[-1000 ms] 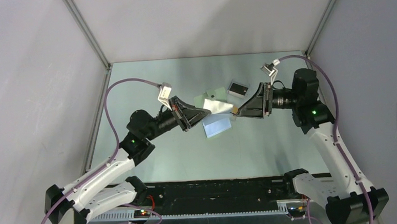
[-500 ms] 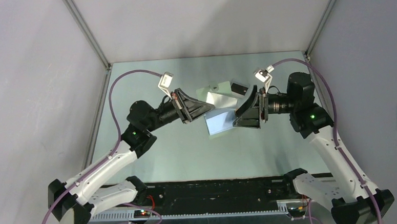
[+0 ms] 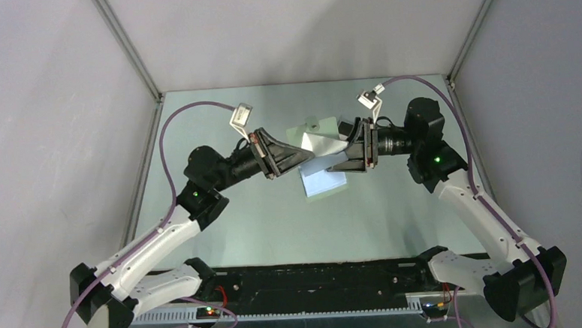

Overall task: Put the credit cards into the card holder
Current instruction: Open the card holder at the center of the board.

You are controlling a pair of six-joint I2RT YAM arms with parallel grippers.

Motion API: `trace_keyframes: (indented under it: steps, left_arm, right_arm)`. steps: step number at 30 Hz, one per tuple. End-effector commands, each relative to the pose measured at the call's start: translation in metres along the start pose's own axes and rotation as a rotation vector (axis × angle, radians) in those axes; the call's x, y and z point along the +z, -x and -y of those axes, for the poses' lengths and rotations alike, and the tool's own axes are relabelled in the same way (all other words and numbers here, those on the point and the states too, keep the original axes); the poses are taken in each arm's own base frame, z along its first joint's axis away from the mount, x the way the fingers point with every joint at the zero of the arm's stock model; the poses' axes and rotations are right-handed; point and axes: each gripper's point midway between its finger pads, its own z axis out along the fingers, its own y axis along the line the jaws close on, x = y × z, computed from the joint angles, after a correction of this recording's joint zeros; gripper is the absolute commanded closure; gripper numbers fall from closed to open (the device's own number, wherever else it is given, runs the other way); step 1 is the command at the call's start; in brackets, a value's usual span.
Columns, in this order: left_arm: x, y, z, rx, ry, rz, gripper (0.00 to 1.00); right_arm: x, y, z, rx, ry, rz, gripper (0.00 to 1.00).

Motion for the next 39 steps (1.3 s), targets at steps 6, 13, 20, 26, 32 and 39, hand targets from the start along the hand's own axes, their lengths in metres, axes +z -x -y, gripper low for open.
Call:
trace_keyframes:
  steps: [6,13,20,26,32,39]
  left_arm:
    - [-0.003,0.032,0.020,0.017,-0.033,0.102,0.57]
    - [-0.023,0.042,-0.022,-0.034,0.089,0.196,0.01]
    - [-0.044,0.034,-0.045,-0.049,0.149,0.225,0.00]
    - [-0.038,0.022,-0.062,-0.085,0.171,0.167,0.00]
    - [-0.023,0.014,-0.075,-0.117,0.182,0.102,0.03]
    - [-0.008,0.018,-0.070,-0.117,0.146,0.084,0.20]
  right_arm:
    - [0.007,0.017,-0.024,-0.046,0.077,0.038,0.93]
    - [0.010,0.026,-0.015,0.090,0.047,0.068,1.00]
    - [0.013,0.040,0.021,0.327,-0.027,0.120,1.00]
    - [0.017,0.051,0.032,0.405,-0.032,0.157,1.00]
    - [0.021,0.055,0.033,0.415,-0.017,0.166,1.00]
    - [0.025,0.047,0.042,0.428,-0.052,0.151,1.00]
